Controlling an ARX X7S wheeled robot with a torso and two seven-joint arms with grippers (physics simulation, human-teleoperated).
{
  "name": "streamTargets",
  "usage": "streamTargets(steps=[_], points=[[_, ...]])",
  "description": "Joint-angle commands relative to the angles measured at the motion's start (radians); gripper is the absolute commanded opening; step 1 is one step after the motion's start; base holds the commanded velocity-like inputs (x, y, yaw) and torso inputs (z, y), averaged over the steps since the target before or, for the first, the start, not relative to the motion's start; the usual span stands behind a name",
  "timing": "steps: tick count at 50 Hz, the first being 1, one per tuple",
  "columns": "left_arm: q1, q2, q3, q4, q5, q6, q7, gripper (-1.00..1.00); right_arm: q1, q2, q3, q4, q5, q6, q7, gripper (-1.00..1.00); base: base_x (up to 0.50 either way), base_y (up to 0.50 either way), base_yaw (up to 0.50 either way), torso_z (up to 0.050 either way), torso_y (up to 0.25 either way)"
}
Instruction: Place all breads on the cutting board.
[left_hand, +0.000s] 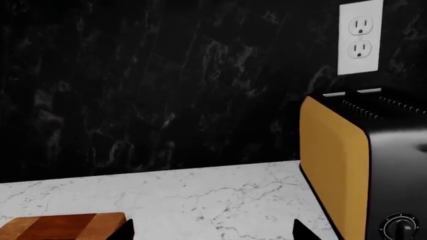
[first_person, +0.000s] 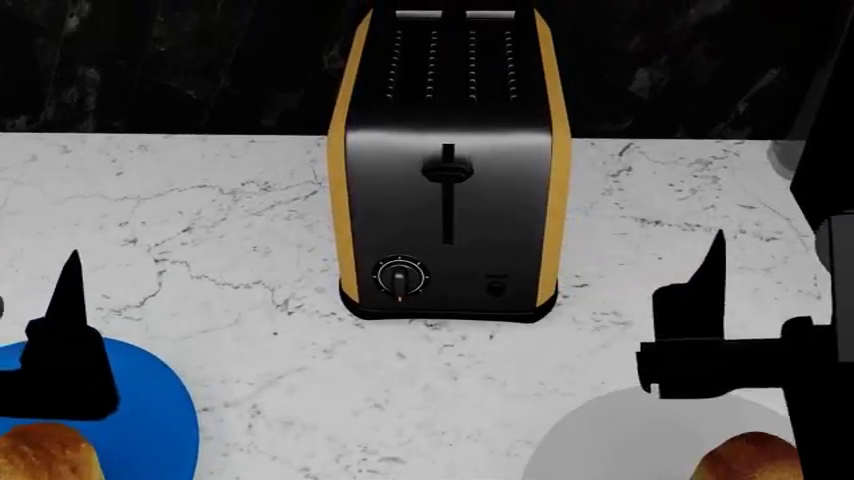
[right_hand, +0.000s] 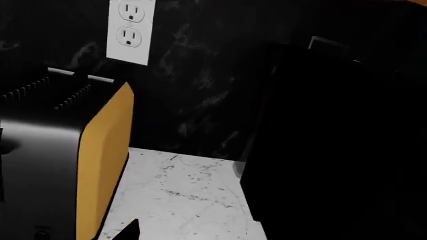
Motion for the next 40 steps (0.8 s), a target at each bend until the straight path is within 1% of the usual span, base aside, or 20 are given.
streamTargets(steps=[1, 2, 3, 6, 9, 12, 20, 22, 25, 31, 34, 40], points=[[-0.010, 0.006, 0.020, -0.008, -0.016, -0.002, -0.017, 1.00, 0.100, 0.178, -0.063, 0.250, 0.460, 0.022, 0.293, 1.00, 0.00, 0.00, 0.00, 0.000, 0.000], [-0.014, 0.006, 0.023, -0.011, -0.019, -0.005, -0.019, 1.00, 0.108, 0.193, -0.086, 0.267, 0.495, 0.017, 0.314, 1.00, 0.00, 0.00, 0.00, 0.000, 0.000], [-0.018, 0.006, 0.025, -0.014, -0.020, -0.005, -0.020, 1.00, 0.126, 0.212, -0.108, 0.313, 0.567, 0.009, 0.359, 1.00, 0.00, 0.00, 0.00, 0.000, 0.000], [-0.011, 0.008, 0.033, -0.015, 0.000, 0.003, -0.006, 1.00, 0.172, 0.274, -0.172, 0.370, 0.679, -0.004, 0.423, 1.00, 0.00, 0.00, 0.00, 0.000, 0.000], [-0.003, 0.007, 0.040, -0.020, 0.014, 0.009, 0.005, 1.00, 0.184, 0.307, -0.217, 0.411, 0.726, -0.013, 0.445, 1.00, 0.00, 0.00, 0.00, 0.000, 0.000], [-0.003, 0.007, 0.042, -0.024, 0.010, 0.011, 0.003, 1.00, 0.228, 0.355, -0.290, 0.473, 0.830, -0.031, 0.492, 1.00, 0.00, 0.00, 0.00, 0.000, 0.000], [0.006, -0.002, 0.035, -0.016, -0.015, 0.013, -0.017, 1.00, 0.288, 0.426, -0.413, 0.538, 0.934, -0.025, 0.513, 1.00, 0.00, 0.00, 0.00, 0.000, 0.000], [-0.005, -0.010, 0.031, -0.013, -0.042, 0.004, -0.039, 1.00, 0.324, 0.440, -0.474, 0.585, 0.997, -0.035, 0.525, 1.00, 0.00, 0.00, 0.00, 0.000, 0.000], [0.002, -0.010, 0.033, -0.012, -0.033, 0.011, -0.034, 1.00, 0.359, 0.446, -0.539, 0.617, 1.035, -0.018, 0.524, 1.00, 0.00, 0.00, 0.00, 0.000, 0.000], [0.000, -0.011, 0.043, -0.014, -0.024, 0.014, -0.026, 1.00, 0.343, 0.467, -0.574, 0.643, 1.059, -0.031, 0.505, 1.00, 0.00, 0.00, 0.00, 0.000, 0.000], [-0.003, -0.013, 0.044, -0.015, -0.029, 0.014, -0.033, 1.00, 0.345, 0.481, -0.613, 0.642, 1.115, -0.055, 0.519, 1.00, 0.00, 0.00, 0.00, 0.000, 0.000], [-0.005, -0.017, 0.046, -0.014, -0.035, 0.016, -0.039, 1.00, 0.375, 0.497, -0.670, 0.644, 1.158, -0.058, 0.538, 1.00, 0.00, 0.00, 0.00, 0.000, 0.000]])
